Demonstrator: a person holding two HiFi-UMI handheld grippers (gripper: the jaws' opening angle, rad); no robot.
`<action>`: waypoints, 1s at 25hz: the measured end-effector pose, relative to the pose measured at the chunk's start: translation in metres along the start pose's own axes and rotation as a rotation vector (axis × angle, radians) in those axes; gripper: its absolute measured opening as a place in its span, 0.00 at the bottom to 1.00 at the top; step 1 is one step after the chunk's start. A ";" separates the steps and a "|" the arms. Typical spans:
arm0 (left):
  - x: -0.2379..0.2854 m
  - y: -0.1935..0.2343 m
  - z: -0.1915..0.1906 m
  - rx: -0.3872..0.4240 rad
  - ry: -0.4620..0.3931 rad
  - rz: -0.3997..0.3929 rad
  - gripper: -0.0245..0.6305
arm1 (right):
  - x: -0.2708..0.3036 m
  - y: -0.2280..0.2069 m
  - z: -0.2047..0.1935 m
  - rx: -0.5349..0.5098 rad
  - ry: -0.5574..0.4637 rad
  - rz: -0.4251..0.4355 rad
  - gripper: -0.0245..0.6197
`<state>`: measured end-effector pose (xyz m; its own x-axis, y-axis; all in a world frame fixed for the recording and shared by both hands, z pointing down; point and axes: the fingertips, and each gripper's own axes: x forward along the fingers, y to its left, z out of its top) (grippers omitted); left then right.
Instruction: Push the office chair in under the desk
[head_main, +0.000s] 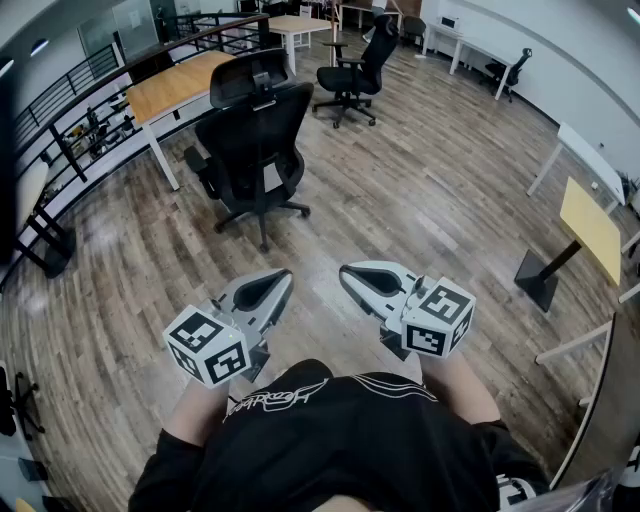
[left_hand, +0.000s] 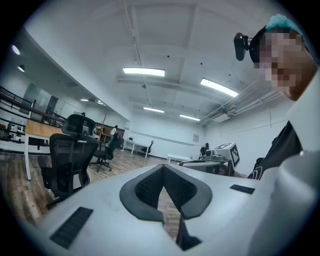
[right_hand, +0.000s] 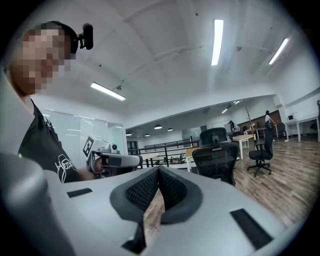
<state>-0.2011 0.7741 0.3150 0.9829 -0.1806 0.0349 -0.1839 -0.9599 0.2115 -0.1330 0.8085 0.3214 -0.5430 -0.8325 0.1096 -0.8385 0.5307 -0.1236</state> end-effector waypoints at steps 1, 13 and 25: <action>0.002 -0.004 -0.001 0.001 0.003 -0.007 0.05 | -0.003 0.000 0.000 -0.002 -0.002 -0.001 0.10; 0.025 0.001 -0.013 -0.003 0.028 -0.039 0.05 | -0.006 -0.027 -0.007 0.044 -0.010 -0.035 0.10; 0.096 0.110 -0.023 -0.091 0.056 -0.008 0.05 | 0.055 -0.136 -0.025 0.101 0.050 -0.071 0.10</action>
<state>-0.1273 0.6565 0.3638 0.9836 -0.1580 0.0869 -0.1771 -0.9376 0.2994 -0.0498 0.6942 0.3686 -0.4865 -0.8570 0.1702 -0.8673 0.4502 -0.2121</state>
